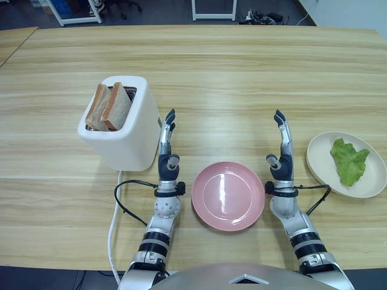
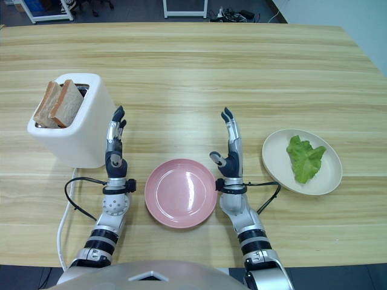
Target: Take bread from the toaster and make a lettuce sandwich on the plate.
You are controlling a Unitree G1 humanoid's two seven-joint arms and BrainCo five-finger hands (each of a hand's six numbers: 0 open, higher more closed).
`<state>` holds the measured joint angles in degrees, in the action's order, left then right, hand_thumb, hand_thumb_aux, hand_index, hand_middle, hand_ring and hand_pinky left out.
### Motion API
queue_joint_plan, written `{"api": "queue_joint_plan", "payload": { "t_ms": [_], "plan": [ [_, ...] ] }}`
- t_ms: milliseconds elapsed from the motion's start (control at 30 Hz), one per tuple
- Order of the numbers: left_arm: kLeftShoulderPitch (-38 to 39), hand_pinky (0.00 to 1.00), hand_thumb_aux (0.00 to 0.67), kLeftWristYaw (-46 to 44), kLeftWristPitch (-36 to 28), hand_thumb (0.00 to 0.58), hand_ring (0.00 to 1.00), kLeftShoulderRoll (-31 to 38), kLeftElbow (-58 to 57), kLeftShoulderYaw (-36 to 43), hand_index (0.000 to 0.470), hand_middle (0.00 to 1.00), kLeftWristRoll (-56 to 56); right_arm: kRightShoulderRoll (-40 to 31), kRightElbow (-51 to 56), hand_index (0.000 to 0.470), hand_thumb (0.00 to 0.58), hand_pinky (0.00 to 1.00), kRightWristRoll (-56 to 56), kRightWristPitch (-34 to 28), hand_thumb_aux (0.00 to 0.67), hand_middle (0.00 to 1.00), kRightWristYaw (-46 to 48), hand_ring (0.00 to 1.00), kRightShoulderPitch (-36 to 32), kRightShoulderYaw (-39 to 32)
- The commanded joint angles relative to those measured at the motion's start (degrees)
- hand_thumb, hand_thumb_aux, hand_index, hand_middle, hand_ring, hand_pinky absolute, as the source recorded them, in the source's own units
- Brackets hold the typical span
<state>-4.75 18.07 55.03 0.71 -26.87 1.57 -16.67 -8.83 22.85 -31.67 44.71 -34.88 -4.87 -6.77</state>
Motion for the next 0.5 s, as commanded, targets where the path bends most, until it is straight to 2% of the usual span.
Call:
{"api": "queue_joint_plan", "payload": {
  "t_ms": [33,167,233,300,367,433,500],
  "plan": [
    [0.7,0.00,0.000,-0.5,-0.1,0.000,0.00,0.3,-0.1,0.1,0.000,0.00,-0.1,-0.2,0.4,0.000,0.000,0.00,-1.2,-1.0,0.000,0.00,0.1,0.00,-0.1,-0.3],
    [0.7,0.00,0.000,-0.3,0.1,0.000,0.00,0.6,-0.3,0.0,0.000,0.00,-0.8,-0.3,0.6,0.000,0.000,0.00,-2.6,-1.2,0.000,0.00,-1.2,0.00,-0.2,-0.4],
    [0.8,0.00,0.000,2.6,0.2,0.000,0.00,2.7,2.8,-2.6,0.000,0.00,-5.5,-0.7,0.4,0.000,0.000,0.00,-3.9,-1.4,0.000,0.00,-2.3,0.00,-0.5,-0.4],
    [1.1,0.00,0.000,11.9,-6.3,0.000,0.00,8.9,11.6,-10.7,0.000,0.00,-18.8,-1.5,0.3,0.000,0.000,0.00,-4.7,-1.4,0.000,0.00,-2.8,0.00,-0.8,-0.1],
    [1.4,0.00,0.000,17.9,-15.9,0.000,0.00,16.7,16.8,-18.3,0.000,0.00,-28.3,-2.4,0.8,0.000,0.000,0.00,-4.6,-1.5,0.000,0.00,-3.0,0.00,-0.8,0.3],
    [1.3,0.00,0.000,18.5,-24.7,0.000,0.00,24.8,15.4,-21.9,0.000,0.00,-33.5,-2.9,1.7,0.000,0.000,0.00,-4.7,-1.8,0.000,0.00,-3.3,0.00,-1.1,0.5],
    [1.4,0.00,0.000,15.4,-30.2,0.000,0.00,29.5,13.5,-22.3,0.000,0.00,-34.5,-3.4,2.6,0.000,0.000,0.00,-5.3,-2.0,0.000,0.00,-3.8,0.00,-1.5,0.3]
  ]
}}
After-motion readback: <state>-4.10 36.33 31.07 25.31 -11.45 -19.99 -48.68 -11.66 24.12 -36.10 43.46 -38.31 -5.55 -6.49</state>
